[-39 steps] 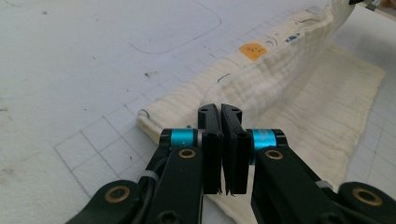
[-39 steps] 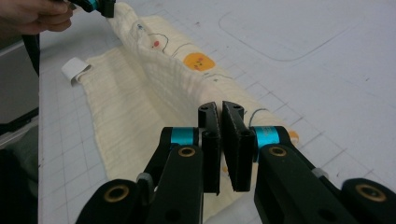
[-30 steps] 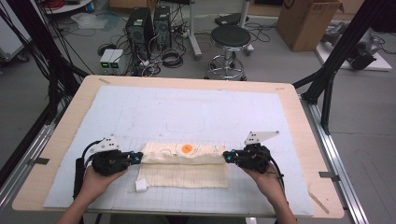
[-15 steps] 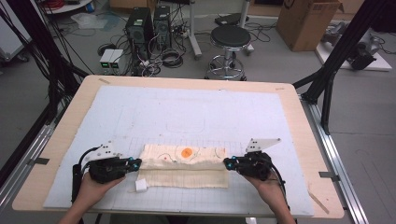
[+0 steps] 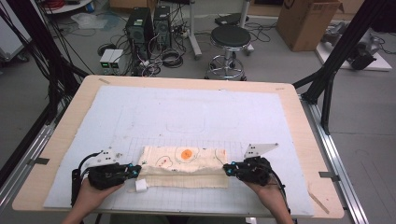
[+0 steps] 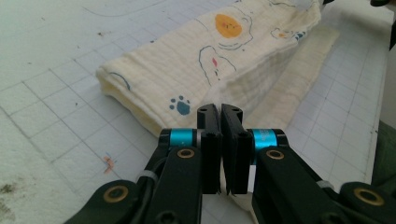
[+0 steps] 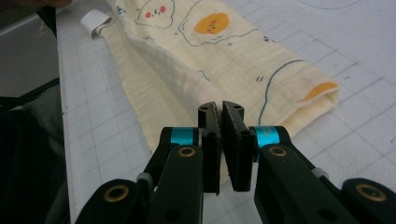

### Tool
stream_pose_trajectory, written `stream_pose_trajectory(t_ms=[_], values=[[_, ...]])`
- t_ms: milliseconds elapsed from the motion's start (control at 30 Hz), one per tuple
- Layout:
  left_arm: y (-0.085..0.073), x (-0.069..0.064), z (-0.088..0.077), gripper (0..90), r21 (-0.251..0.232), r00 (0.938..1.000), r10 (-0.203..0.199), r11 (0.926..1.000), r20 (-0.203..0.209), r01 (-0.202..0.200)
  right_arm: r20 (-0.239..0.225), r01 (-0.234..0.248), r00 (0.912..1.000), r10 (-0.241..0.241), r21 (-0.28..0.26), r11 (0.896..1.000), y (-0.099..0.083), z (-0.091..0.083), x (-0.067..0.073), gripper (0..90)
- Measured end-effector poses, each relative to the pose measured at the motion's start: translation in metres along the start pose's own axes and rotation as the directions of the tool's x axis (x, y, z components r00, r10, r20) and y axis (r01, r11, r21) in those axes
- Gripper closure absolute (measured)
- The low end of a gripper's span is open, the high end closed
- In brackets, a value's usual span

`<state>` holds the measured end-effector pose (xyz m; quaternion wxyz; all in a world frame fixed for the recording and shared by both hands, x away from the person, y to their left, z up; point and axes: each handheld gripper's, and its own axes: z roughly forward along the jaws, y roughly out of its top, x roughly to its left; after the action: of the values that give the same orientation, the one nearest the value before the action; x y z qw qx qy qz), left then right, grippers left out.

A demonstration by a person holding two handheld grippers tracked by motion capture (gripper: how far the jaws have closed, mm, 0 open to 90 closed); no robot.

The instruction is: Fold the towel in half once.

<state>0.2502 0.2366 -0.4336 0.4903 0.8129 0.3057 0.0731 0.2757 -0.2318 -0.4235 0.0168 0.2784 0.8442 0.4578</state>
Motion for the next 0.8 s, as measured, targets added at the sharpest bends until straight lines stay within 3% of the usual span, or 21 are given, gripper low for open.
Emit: stream_pose_trajectory(t_ms=[100, 233, 400, 533, 633, 800], values=[[-0.001, -0.002, -0.001, 85.0, 0.002, 0.9998, 0.0, 1.0, 0.018, 0.0, -0.009, -0.009, 0.9999, 0.009, 0.009, 1.0, -0.001, 0.0, 0.002, 85.2], [0.001, -0.003, -0.005, 70.4, -0.008, 0.9967, -0.046, 0.9989, 0.067, 0.047, -0.035, -0.026, 0.999, 0.027, 0.008, 1.0, -0.003, -0.002, 0.004, 77.9], [0.004, -0.006, -0.008, 65.1, -0.036, 0.9949, -0.05, 0.9979, 0.088, 0.054, -0.046, -0.028, 0.9986, 0.027, -0.024, 0.999, -0.002, -0.012, 0.007, 71.8], [0.004, -0.006, 0.001, 65.2, 0.0, 0.9972, -0.034, 0.9994, 0.067, 0.034, -0.062, -0.02, 0.9979, 0.019, -0.017, 1.0, 0.001, -0.009, 0.011, 70.7], [0.003, -0.005, 0.005, 69.0, 0.04, 0.9989, -0.022, 0.999, 0.041, 0.02, -0.074, -0.005, 0.9972, 0.008, 0.031, 1.0, 0.002, 0.003, 0.014, 70.9], [-0.003, -0.007, 0.008, 78.2, 0.105, 0.9994, 0.01, 0.9944, 0.034, -0.014, -0.093, 0.022, 0.9956, -0.012, 0.104, 0.994, -0.002, 0.017, 0.015, 75.5]])
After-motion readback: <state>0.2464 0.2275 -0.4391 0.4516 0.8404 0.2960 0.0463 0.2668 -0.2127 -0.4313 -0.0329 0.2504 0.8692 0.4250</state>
